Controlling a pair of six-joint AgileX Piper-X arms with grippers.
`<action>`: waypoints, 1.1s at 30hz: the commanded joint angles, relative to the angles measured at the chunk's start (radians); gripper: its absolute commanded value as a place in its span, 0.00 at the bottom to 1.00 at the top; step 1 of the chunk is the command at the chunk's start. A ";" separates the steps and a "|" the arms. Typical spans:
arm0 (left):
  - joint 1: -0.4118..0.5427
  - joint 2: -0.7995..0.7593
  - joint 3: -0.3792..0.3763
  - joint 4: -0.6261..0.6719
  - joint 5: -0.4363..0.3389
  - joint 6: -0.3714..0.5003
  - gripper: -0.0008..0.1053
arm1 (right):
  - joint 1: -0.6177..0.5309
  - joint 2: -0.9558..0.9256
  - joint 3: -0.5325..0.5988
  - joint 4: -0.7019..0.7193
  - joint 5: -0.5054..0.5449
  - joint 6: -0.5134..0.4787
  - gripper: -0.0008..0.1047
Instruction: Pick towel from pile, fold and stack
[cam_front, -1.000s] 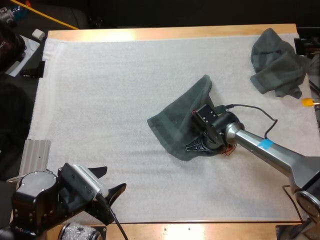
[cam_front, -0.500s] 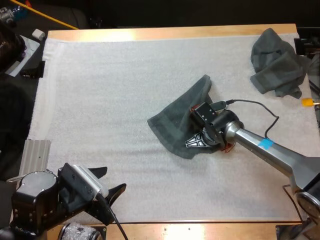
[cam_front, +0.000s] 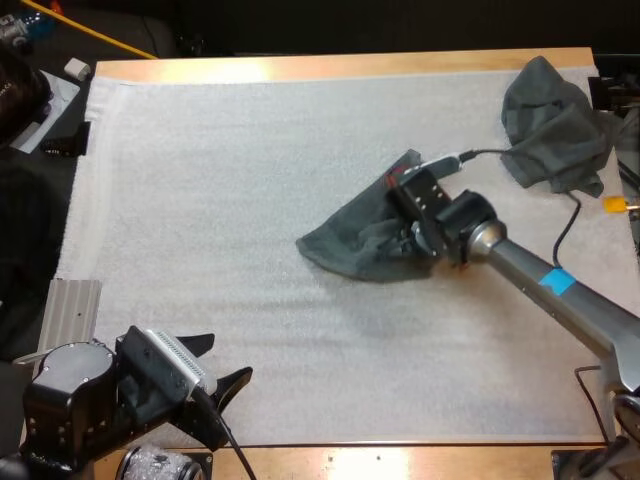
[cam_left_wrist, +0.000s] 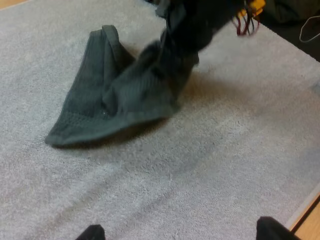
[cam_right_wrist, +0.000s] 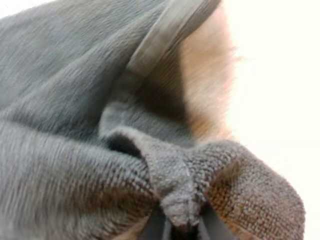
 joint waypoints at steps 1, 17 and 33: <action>-0.004 0.003 -0.006 -0.005 0.002 -0.001 0.57 | -0.044 -0.006 -0.034 0.007 0.028 -0.024 0.01; -0.005 0.008 -0.003 -0.011 -0.001 -0.004 0.57 | -0.108 -0.010 -0.040 0.070 -0.046 0.037 0.65; -0.004 0.004 -0.005 -0.001 0.006 -0.004 0.57 | -0.110 -0.102 -0.055 0.161 -0.050 0.035 0.57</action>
